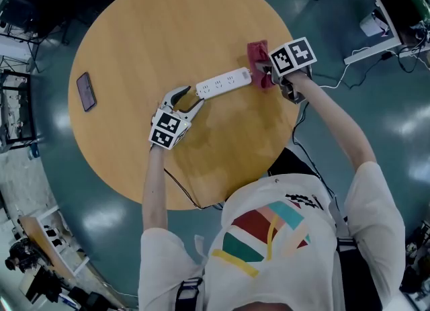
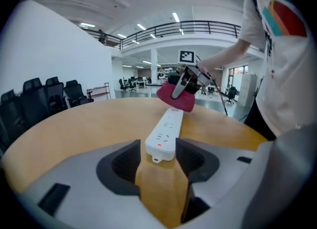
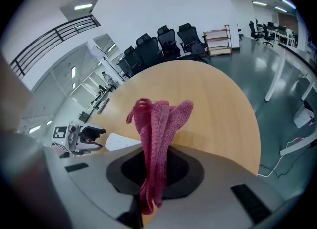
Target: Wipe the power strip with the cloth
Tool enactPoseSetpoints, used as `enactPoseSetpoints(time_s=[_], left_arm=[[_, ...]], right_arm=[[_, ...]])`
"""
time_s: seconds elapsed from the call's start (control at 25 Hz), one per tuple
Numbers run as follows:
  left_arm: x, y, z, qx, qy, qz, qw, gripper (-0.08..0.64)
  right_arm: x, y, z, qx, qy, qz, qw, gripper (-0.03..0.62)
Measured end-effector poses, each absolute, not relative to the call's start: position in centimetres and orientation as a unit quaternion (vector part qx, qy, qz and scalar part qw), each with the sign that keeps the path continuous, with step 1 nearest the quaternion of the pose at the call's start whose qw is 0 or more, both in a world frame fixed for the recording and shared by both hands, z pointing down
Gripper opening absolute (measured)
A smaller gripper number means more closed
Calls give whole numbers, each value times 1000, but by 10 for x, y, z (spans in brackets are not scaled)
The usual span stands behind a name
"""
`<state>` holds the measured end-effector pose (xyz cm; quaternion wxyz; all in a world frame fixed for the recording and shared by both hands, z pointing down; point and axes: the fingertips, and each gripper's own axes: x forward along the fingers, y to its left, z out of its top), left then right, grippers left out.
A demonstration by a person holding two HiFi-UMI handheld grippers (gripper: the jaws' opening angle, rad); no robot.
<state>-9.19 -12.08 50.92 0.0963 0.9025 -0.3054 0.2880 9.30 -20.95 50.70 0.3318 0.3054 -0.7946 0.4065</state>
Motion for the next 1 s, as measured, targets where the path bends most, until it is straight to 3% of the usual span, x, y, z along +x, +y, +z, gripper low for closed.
enactPoseSetpoints(time_s=[0.12, 0.2, 0.48, 0.72, 1.0], left_arm=[[-92, -126, 489, 900, -337, 241, 138, 253], [-85, -128, 480, 890, -368, 232, 132, 44], [-13, -129, 485, 876, -405, 228, 130, 41], [-6, -136, 514, 832, -458, 262, 173, 41], [-3, -132, 520, 814, -505, 242, 155, 41]], right_arm=[[92, -216, 509, 309, -795, 399, 336, 40], [88, -217, 514, 312, -794, 396, 340, 40], [72, -215, 522, 310, -792, 404, 335, 40], [78, -211, 523, 312, -789, 418, 323, 40], [97, -184, 531, 304, -786, 448, 299, 39]])
